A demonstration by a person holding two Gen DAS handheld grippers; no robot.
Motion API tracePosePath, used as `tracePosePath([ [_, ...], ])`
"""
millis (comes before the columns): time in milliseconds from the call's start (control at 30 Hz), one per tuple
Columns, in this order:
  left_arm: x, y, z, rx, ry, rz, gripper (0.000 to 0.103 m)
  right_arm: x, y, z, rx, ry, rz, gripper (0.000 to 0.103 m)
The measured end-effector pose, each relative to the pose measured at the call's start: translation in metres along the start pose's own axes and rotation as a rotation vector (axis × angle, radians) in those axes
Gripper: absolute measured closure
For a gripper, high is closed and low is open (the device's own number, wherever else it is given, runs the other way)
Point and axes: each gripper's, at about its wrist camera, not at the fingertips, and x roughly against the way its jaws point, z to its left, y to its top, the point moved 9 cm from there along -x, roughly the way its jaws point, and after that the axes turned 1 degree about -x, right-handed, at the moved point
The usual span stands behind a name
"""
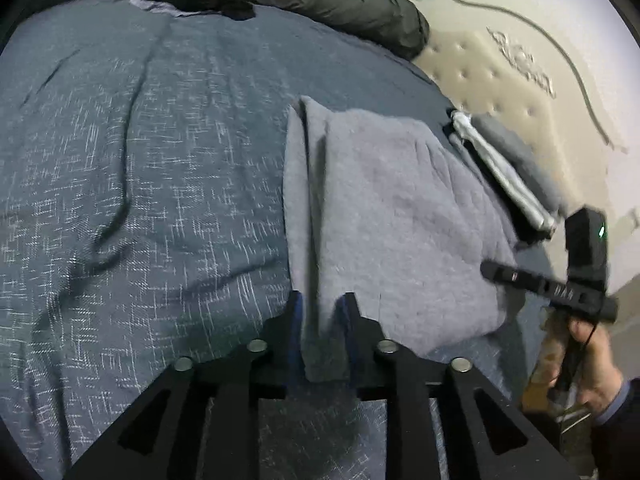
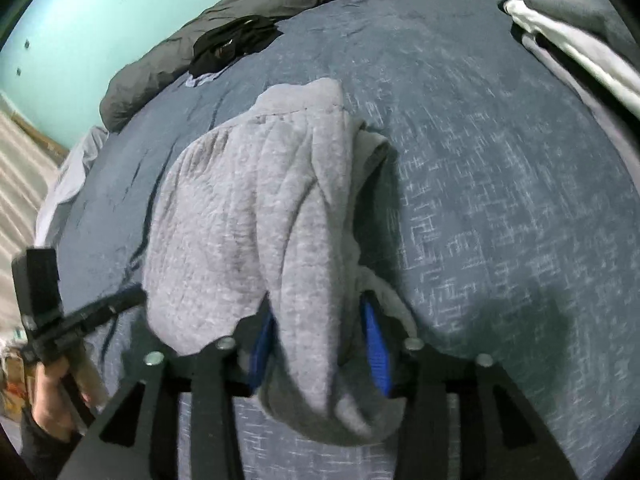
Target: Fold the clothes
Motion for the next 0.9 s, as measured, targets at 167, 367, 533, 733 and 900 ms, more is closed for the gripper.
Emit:
tracePosePath([
  [167, -0.010, 0.003, 0.001, 0.015, -0.014, 0.023, 0.050, -0.004, 0.002, 0.000, -0.023, -0.009, 0.007, 0.038],
  [367, -0.032, 0.006, -0.003, 0.036, -0.044, 0.060, 0.040, -0.012, 0.000, -0.004, -0.048, 0.015, 0.078, 0.026],
  [533, -0.051, 0.003, 0.000, 0.092, -0.074, 0.094, 0.036, -0.031, 0.002, -0.008, -0.068, 0.089, 0.118, 0.017],
  [733, -0.067, 0.005, -0.003, 0.099, -0.085, 0.107, 0.035, -0.044, 0.004, -0.005, -0.042, 0.127, 0.154, 0.013],
  [900, -0.074, 0.007, -0.005, 0.088, -0.093, 0.104, 0.035, -0.052, 0.008, 0.006, -0.010, 0.132, 0.151, 0.013],
])
